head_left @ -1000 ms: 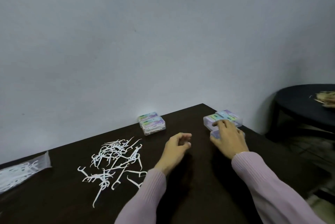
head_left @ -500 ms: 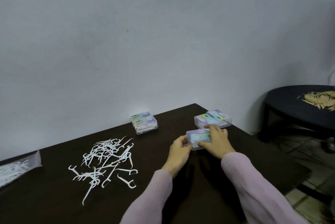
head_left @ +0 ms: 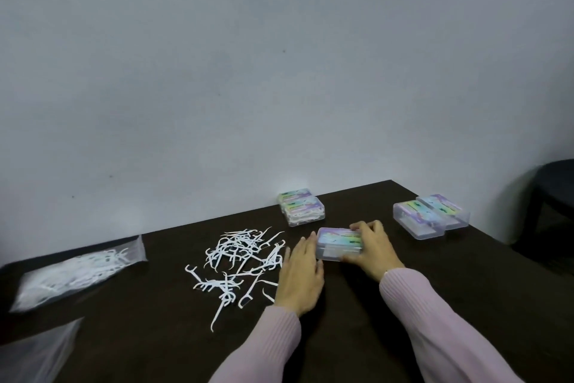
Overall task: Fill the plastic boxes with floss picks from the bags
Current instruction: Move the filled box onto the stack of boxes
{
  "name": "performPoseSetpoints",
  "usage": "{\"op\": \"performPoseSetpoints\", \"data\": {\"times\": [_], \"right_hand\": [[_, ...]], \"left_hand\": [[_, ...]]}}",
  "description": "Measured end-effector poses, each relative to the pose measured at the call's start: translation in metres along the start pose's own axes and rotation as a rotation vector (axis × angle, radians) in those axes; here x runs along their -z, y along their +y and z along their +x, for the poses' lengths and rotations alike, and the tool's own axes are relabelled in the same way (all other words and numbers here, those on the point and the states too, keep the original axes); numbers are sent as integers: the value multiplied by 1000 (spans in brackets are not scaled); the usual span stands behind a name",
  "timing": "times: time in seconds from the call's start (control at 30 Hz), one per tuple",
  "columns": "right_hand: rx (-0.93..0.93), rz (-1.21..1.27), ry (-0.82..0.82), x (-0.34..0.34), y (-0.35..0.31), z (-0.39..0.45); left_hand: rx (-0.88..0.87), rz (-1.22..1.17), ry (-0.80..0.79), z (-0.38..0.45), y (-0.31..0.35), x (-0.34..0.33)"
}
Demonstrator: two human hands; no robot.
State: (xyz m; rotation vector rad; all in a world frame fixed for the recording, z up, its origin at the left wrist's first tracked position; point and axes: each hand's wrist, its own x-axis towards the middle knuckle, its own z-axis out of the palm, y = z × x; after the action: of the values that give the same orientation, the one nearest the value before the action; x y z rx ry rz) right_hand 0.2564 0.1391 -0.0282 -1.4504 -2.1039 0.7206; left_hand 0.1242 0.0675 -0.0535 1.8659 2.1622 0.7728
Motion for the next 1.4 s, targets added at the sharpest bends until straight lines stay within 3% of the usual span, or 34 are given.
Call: {"op": "performPoseSetpoints", "data": {"times": [0.07, 0.17, 0.5, 1.07, 1.17, 1.4], "right_hand": [[-2, -2, 1, -7, -5, 3], [-6, 8, -4, -15, -10, 8], [67, -7, -36, -42, -30, 34], [216, 106, -150, -64, -46, 50], [231, 205, -153, -64, -49, 45], [273, 432, -53, -61, -58, 27]], "left_hand": [[8, 265, -44, 2, -10, 3], [38, 390, -89, 7, -24, 9], [185, 391, -180, 37, -68, 33], [354, 297, 7, 12, -115, 60], [262, 325, 127, 5, -110, 64], [-263, 155, 442, 0, -87, 66]]}}
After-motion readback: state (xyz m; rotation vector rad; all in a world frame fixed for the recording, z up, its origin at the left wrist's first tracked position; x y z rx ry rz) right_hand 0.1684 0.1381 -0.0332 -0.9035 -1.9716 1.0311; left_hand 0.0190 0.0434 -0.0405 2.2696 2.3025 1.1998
